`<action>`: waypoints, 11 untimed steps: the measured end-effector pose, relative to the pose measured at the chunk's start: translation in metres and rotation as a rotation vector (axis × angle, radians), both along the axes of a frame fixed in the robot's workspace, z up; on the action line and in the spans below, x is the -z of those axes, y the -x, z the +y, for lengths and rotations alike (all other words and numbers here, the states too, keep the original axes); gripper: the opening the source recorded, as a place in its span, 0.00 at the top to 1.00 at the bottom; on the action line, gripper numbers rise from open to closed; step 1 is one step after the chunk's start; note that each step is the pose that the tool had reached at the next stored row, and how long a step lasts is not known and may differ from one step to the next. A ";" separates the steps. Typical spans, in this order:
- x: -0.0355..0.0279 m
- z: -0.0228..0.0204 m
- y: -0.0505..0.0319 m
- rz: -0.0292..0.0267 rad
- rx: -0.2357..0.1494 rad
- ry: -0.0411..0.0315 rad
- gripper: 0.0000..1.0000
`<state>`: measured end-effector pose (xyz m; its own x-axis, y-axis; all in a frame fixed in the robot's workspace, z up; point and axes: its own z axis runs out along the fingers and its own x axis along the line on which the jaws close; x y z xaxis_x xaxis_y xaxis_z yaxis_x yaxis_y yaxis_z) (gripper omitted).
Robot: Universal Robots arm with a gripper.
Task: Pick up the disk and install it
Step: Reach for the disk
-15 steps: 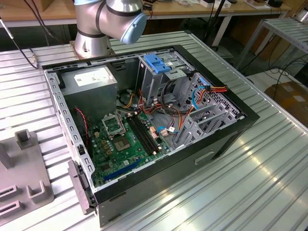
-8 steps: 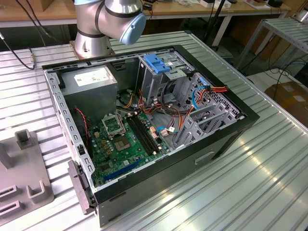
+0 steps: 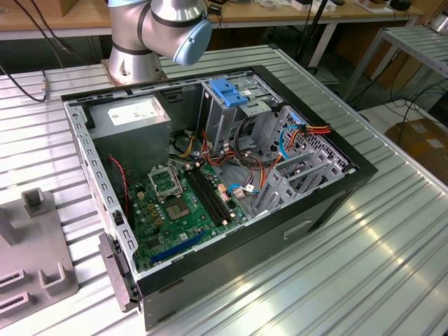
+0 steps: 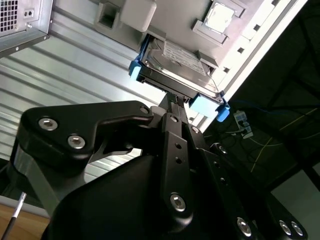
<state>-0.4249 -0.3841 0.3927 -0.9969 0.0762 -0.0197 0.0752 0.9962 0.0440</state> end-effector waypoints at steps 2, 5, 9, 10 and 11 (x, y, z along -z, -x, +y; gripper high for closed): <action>0.0000 0.0001 0.0060 0.0001 0.000 0.0000 0.90; -0.0001 0.0003 0.0154 0.0001 0.000 0.0000 0.90; 0.0000 0.0004 0.0260 0.0000 0.000 0.0000 0.90; -0.0001 0.0005 0.0283 0.0001 0.000 0.0001 0.90; -0.0001 0.0005 0.0312 0.0001 0.000 0.0001 0.90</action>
<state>-0.4561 -0.3836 0.3928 -0.9969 0.0762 -0.0196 0.0753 0.9962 0.0439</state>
